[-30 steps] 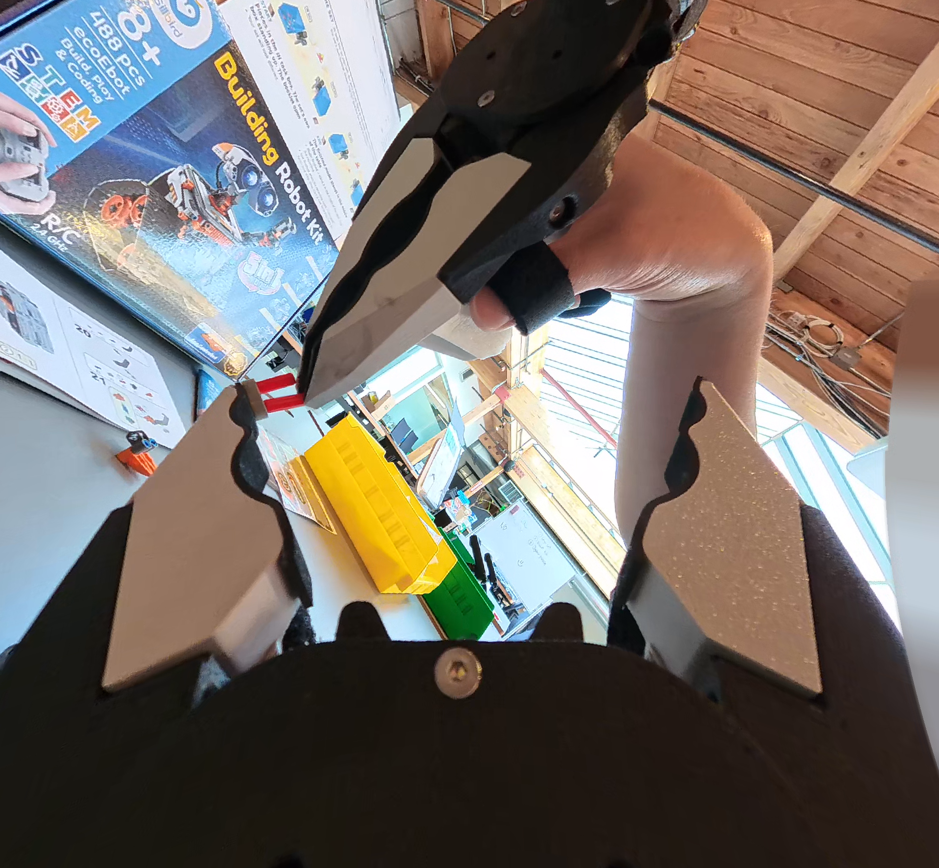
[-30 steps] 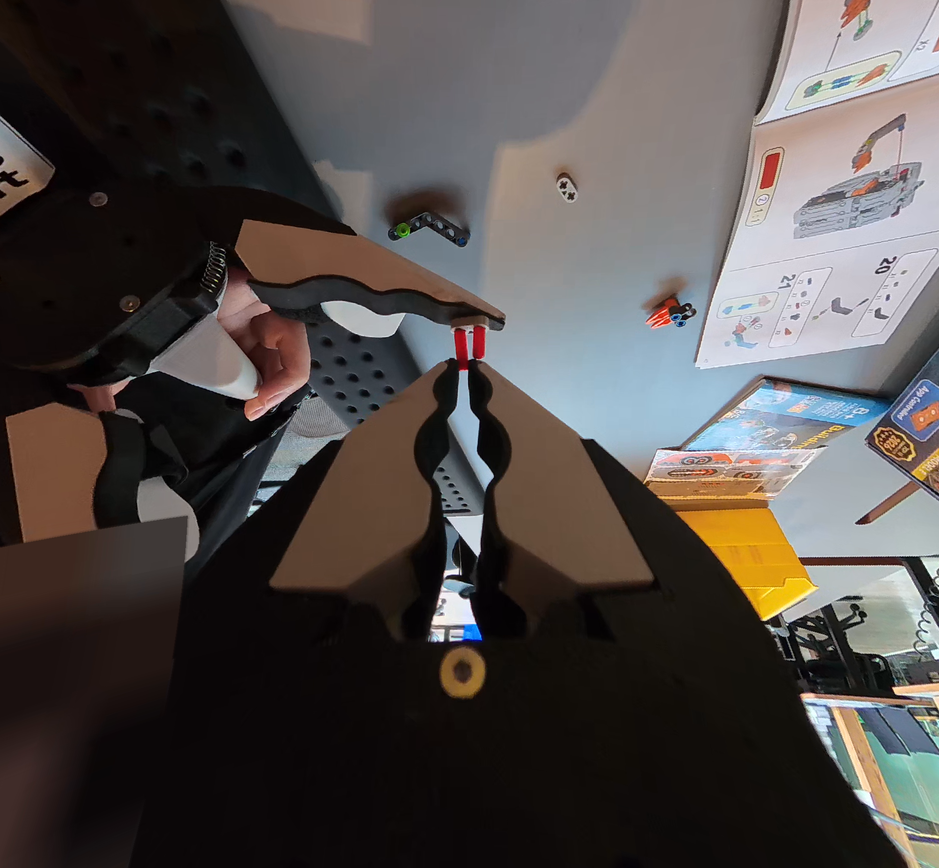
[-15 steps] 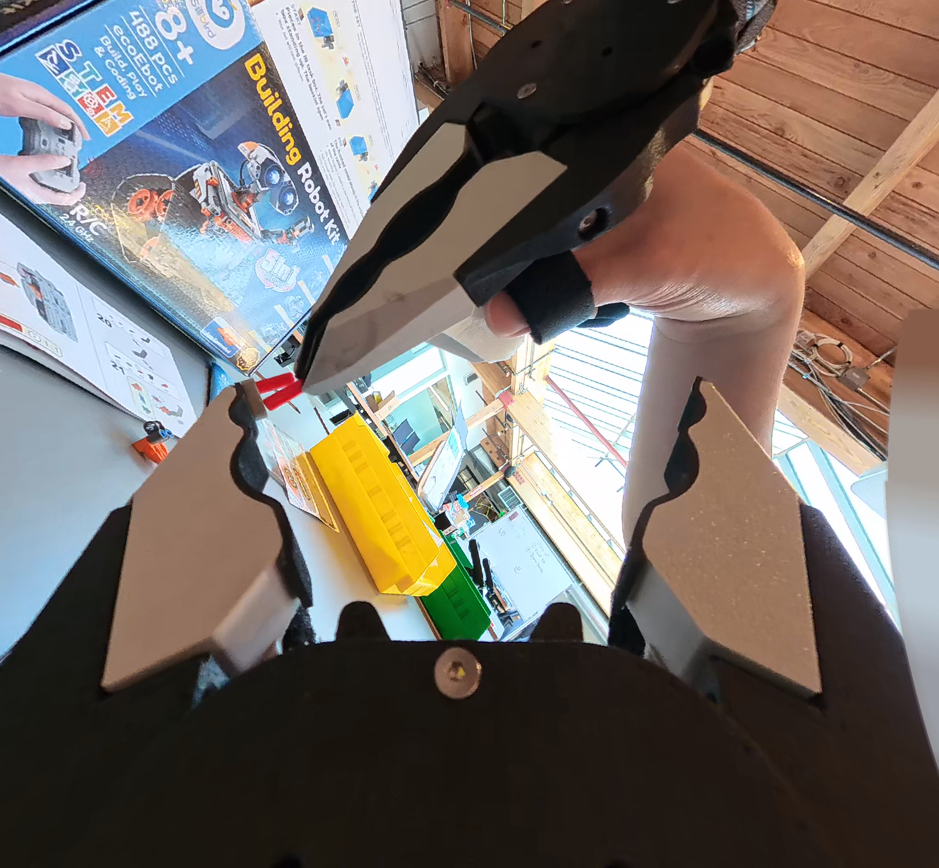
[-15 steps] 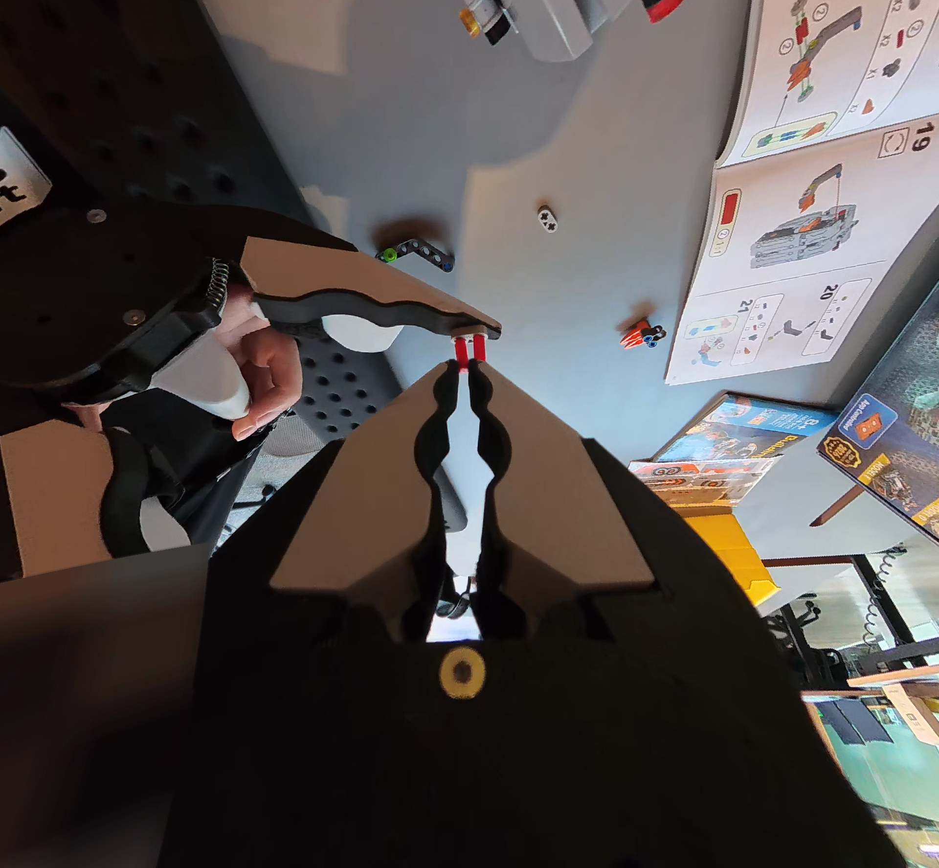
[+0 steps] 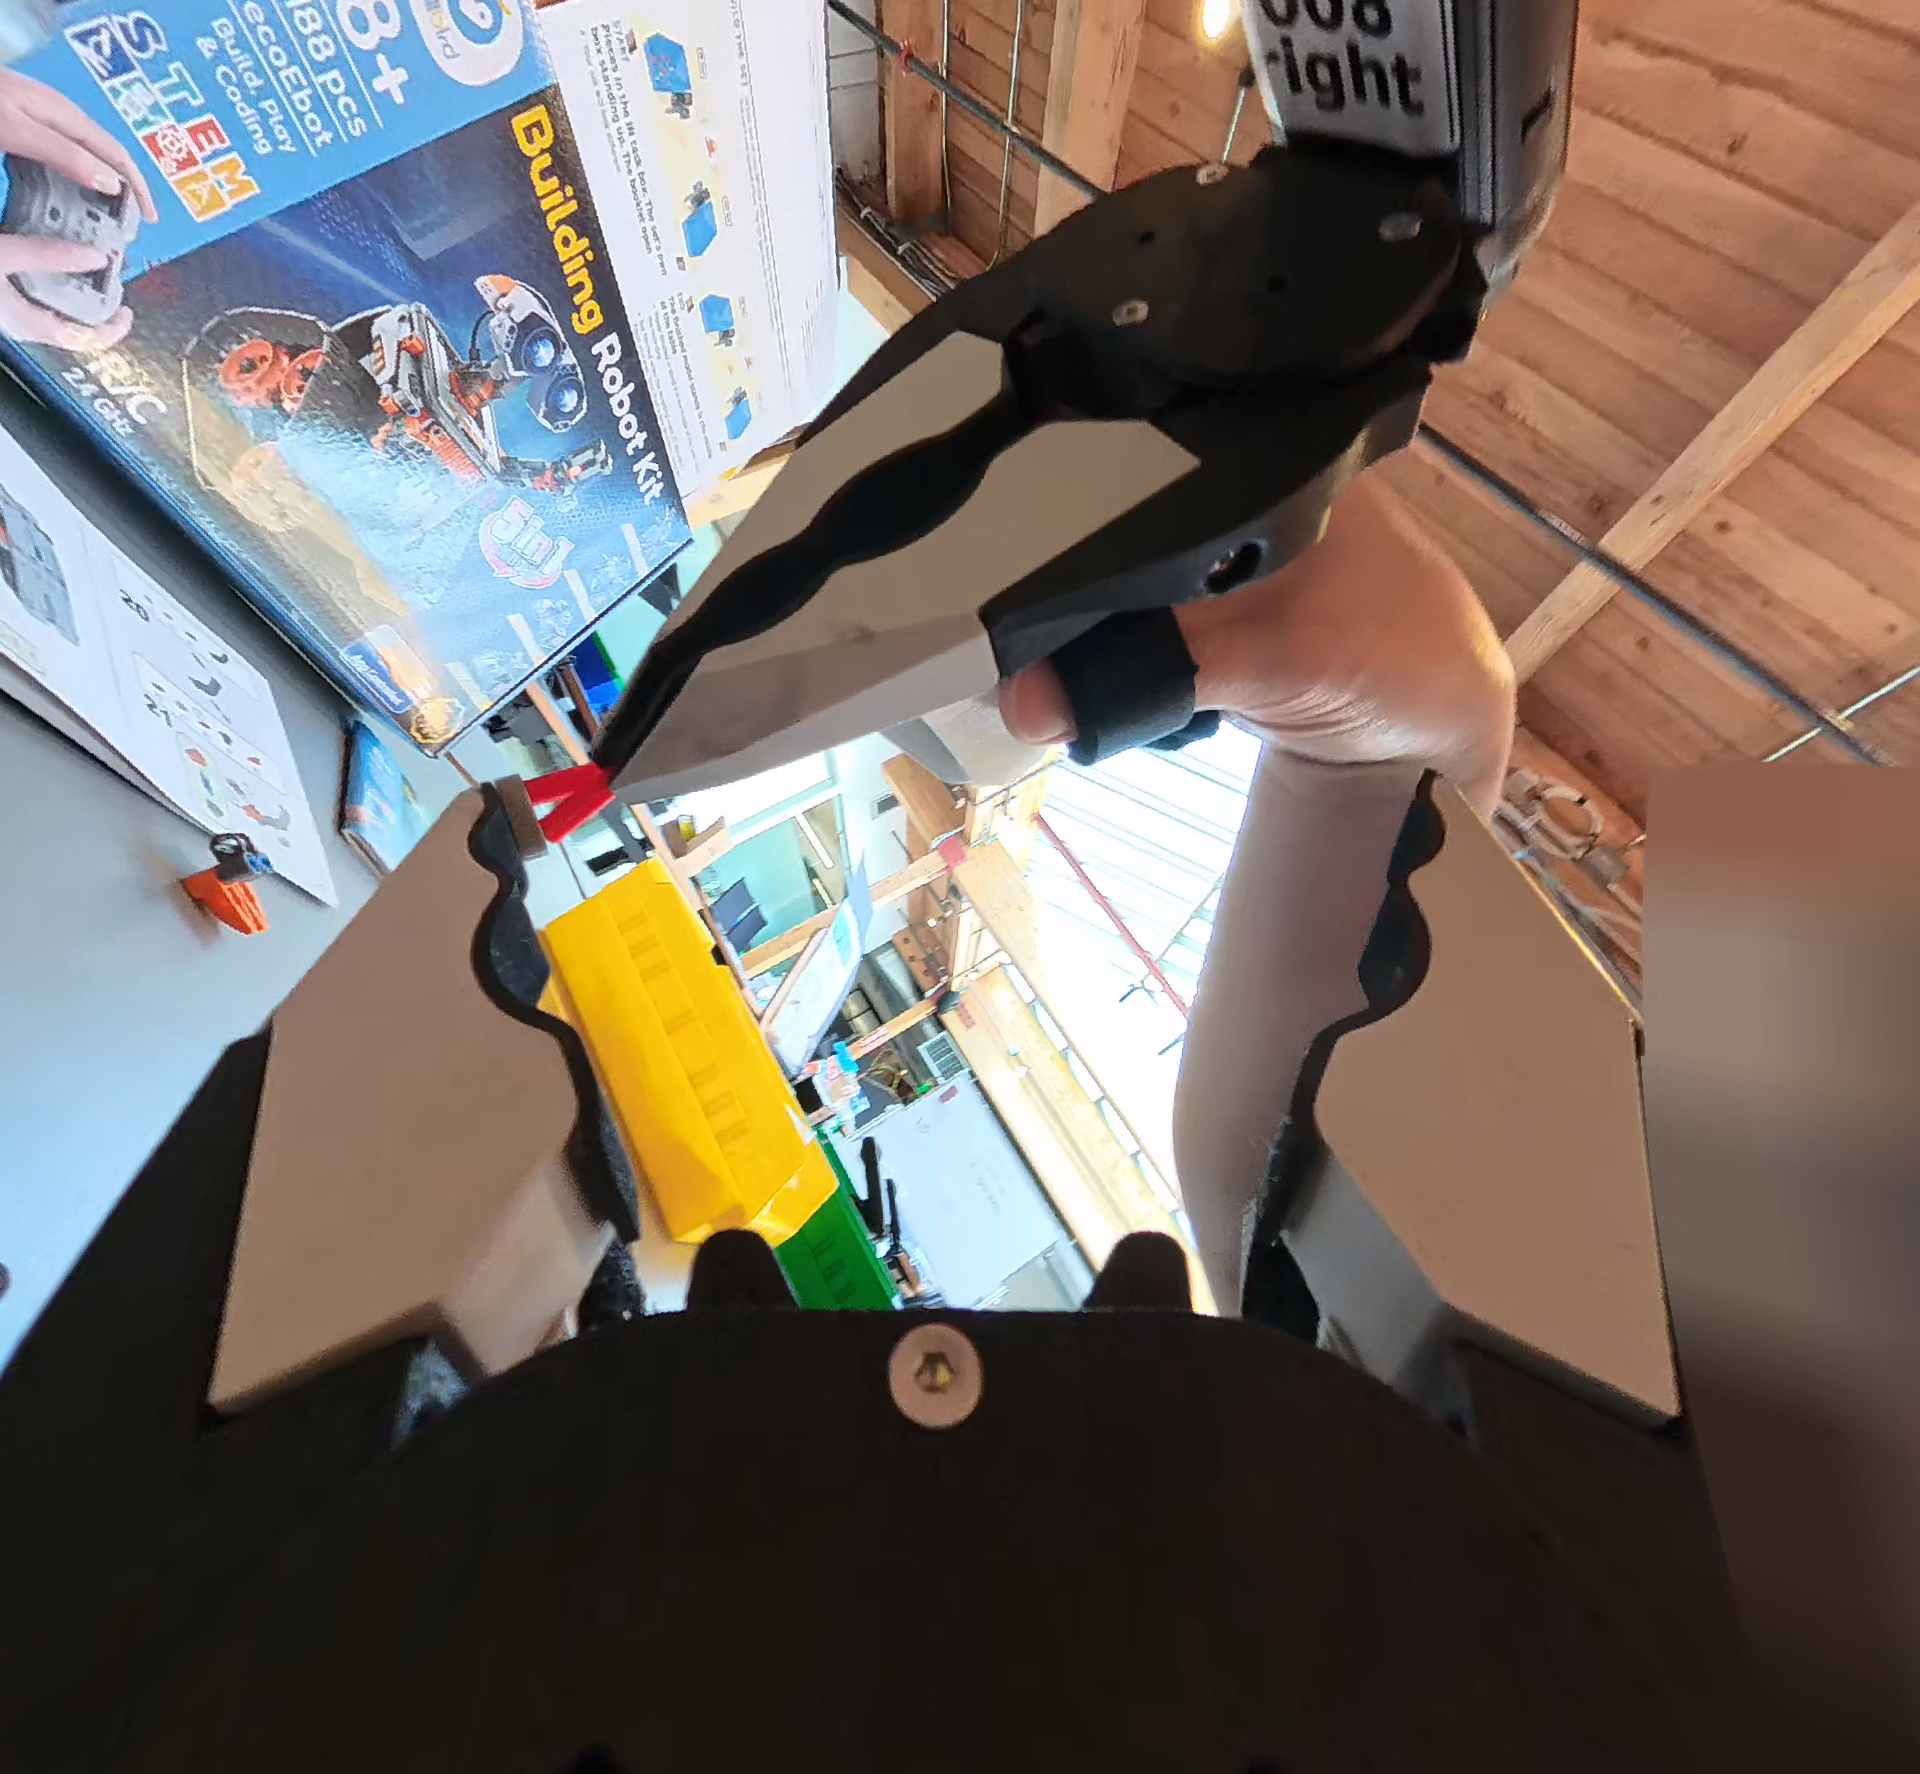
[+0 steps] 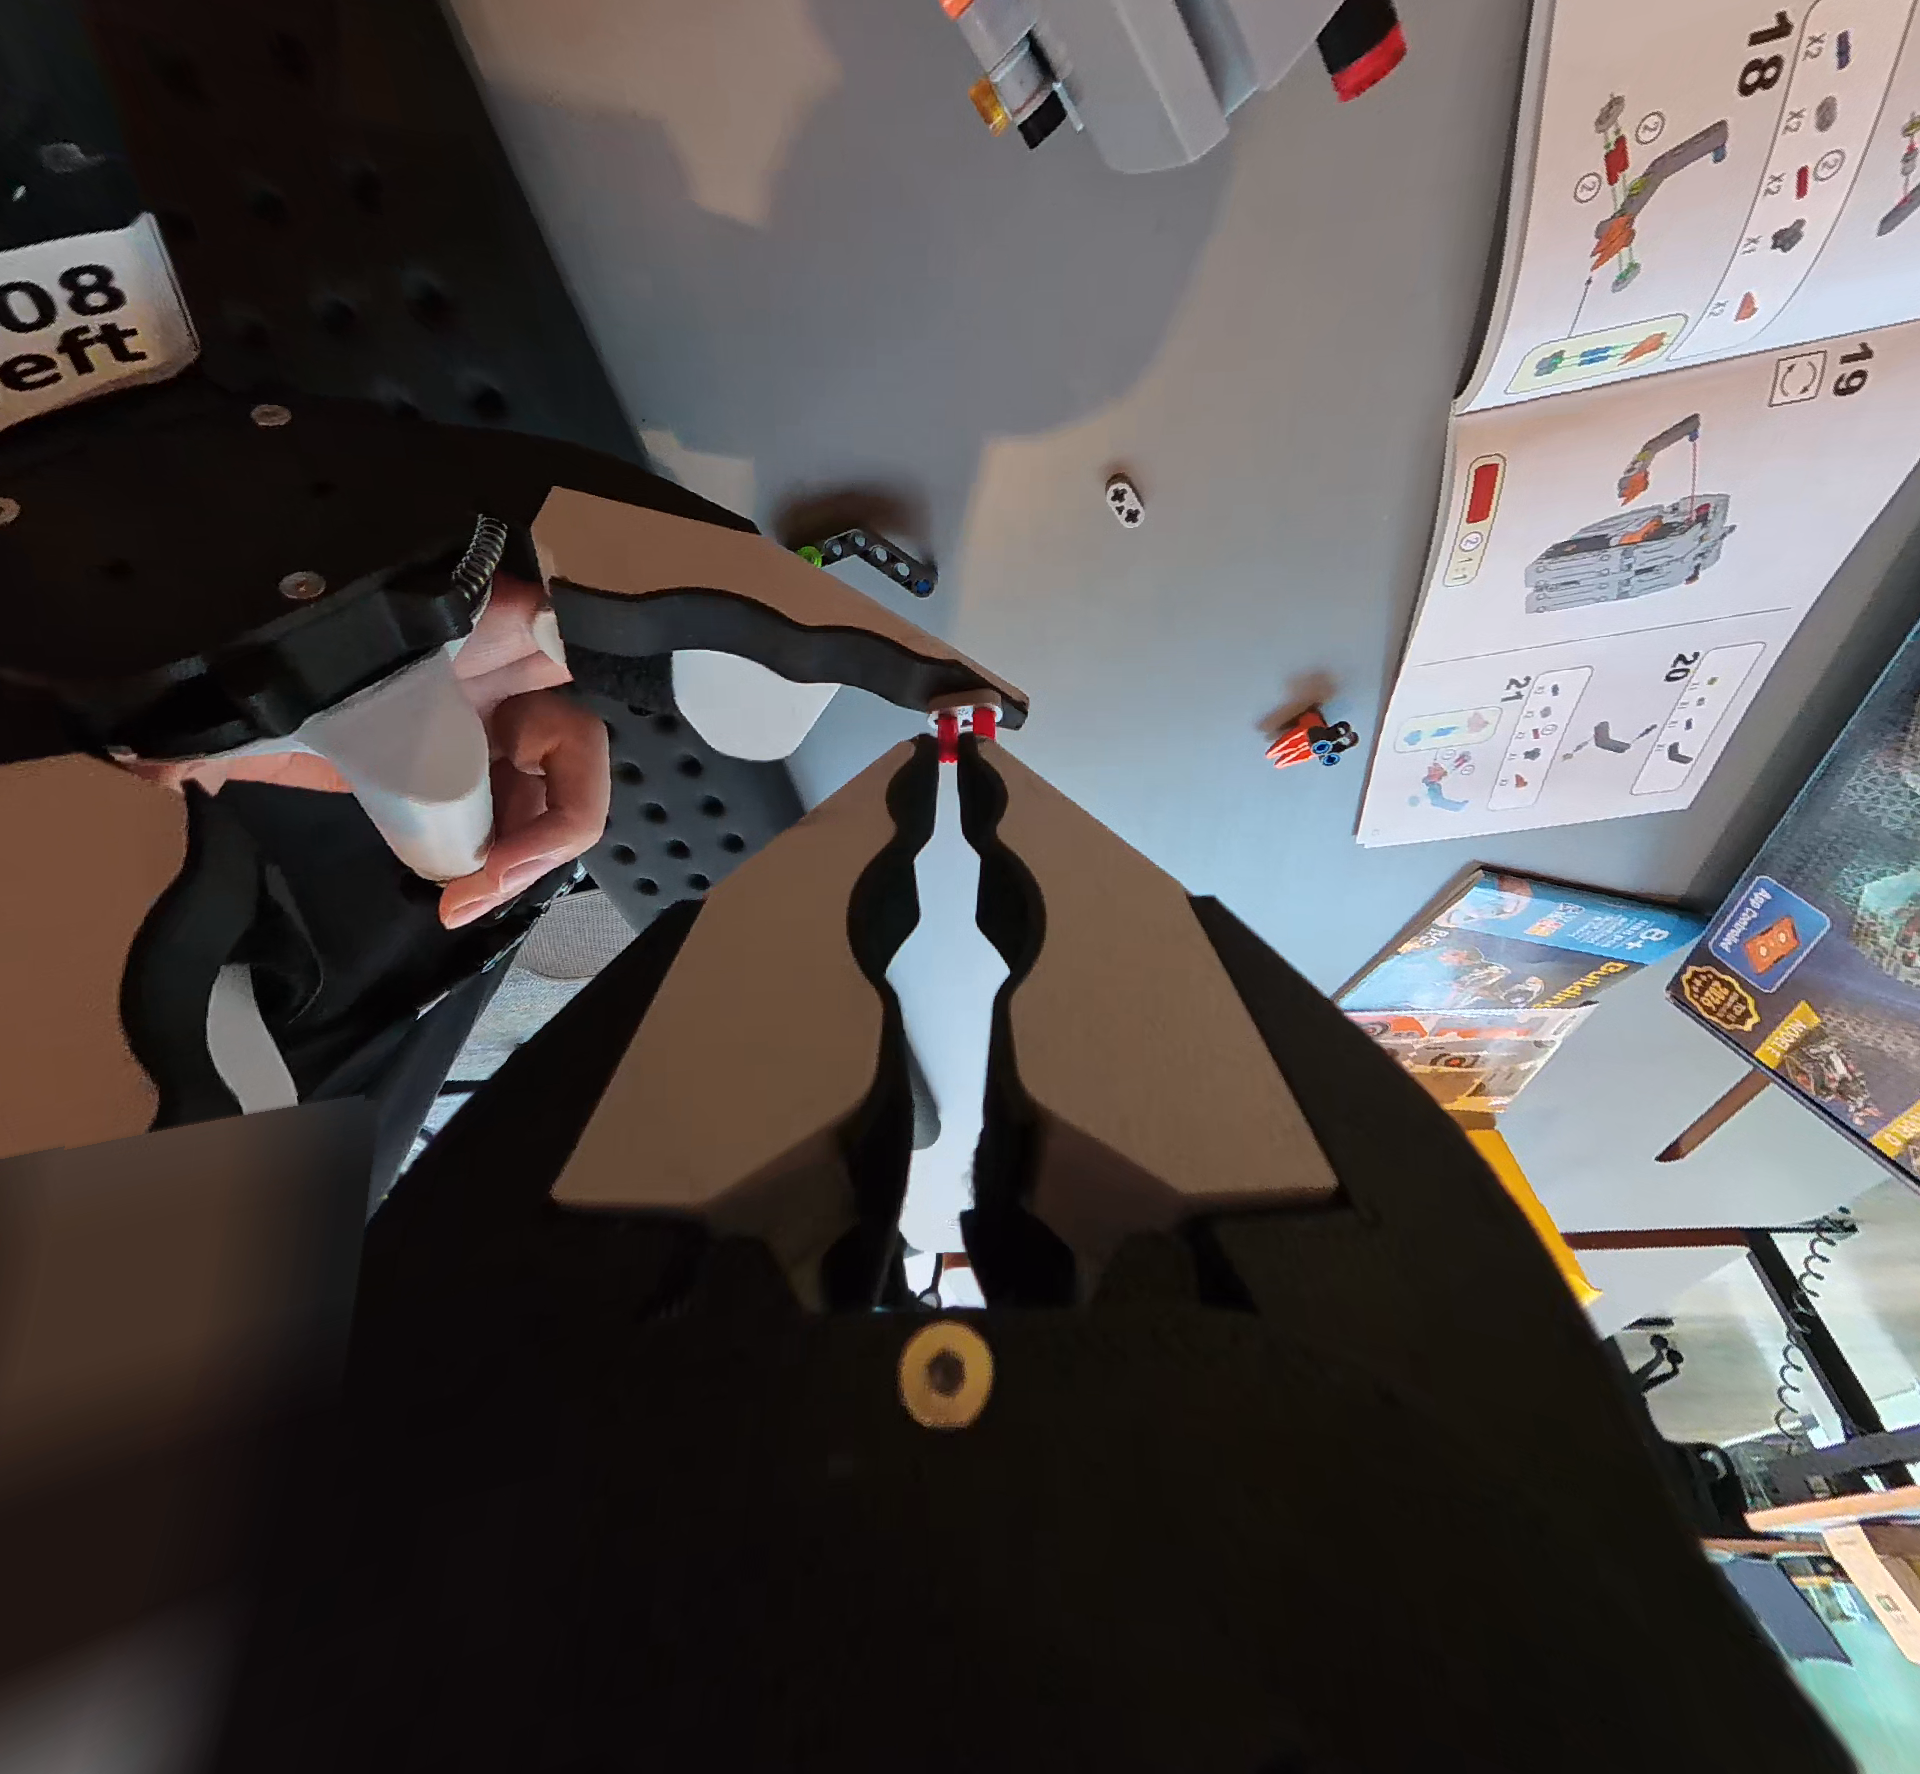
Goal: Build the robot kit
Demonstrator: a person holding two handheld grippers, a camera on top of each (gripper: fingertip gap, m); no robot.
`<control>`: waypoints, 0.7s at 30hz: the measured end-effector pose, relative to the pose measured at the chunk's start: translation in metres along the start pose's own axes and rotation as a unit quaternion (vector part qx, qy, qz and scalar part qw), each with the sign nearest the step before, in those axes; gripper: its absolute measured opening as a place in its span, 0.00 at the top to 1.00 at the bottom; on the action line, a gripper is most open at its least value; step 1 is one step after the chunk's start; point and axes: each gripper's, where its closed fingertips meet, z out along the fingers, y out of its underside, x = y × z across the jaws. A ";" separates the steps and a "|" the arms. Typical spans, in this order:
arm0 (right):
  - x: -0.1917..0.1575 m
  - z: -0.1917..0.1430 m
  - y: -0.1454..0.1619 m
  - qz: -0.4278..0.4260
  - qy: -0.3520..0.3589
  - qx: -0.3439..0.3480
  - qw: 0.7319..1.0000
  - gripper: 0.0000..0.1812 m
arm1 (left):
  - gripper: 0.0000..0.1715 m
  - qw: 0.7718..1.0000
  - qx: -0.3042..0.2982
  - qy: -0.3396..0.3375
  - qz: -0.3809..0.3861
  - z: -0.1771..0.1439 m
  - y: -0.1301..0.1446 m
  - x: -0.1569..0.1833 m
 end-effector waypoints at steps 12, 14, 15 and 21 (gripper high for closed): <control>-0.001 0.001 -0.004 -0.020 -0.007 0.041 0.999 0.98 | 0.08 0.999 0.016 0.009 -0.034 -0.004 -0.009 -0.001; 0.000 0.001 -0.005 -0.021 -0.009 0.049 0.999 0.98 | 0.08 0.999 0.017 0.009 -0.038 -0.004 -0.009 -0.001; 0.000 0.001 -0.006 -0.022 -0.009 0.054 0.998 0.98 | 0.08 0.999 0.018 0.009 -0.041 -0.004 -0.010 -0.001; 0.001 0.001 -0.009 -0.035 -0.008 0.072 0.997 0.98 | 0.08 0.999 0.018 0.010 -0.046 -0.004 -0.011 -0.001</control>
